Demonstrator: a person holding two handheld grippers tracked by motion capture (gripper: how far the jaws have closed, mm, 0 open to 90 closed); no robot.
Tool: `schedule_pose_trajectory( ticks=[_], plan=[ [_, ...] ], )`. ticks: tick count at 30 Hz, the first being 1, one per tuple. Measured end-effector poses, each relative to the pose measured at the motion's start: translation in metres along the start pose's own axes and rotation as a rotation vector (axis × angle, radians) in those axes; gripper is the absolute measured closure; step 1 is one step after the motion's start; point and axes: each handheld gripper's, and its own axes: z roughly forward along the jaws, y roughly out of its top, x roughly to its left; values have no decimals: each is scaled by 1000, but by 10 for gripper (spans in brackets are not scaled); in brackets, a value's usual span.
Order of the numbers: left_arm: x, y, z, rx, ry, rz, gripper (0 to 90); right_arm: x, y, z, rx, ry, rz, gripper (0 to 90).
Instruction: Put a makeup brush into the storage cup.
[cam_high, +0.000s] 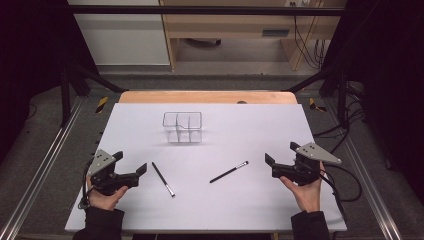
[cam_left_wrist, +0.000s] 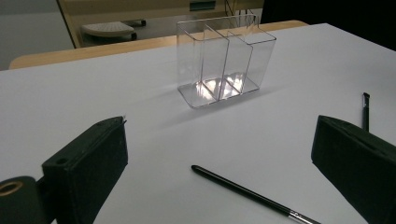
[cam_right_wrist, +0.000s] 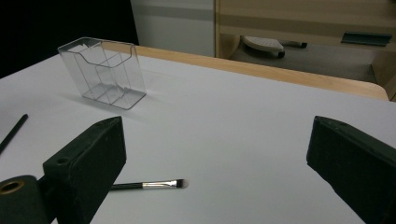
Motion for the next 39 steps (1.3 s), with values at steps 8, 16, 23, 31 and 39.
schedule_pose_trajectory(
  ticks=[8,16,23,31,39],
  plan=[
    [-1,-2,2,15,3,9,30,4,-3,5,27,6,-11,59],
    [-4,-3,3,28,1,17,31,10,-3,11,57,74,-40,92],
    [-8,-4,5,43,-3,32,31,27,0,24,113,121,-98,87],
    [-9,-4,5,44,0,41,31,42,-2,47,178,158,-143,85],
    [-11,-4,7,51,-6,45,32,56,-5,70,237,184,-201,97]
  ],
)
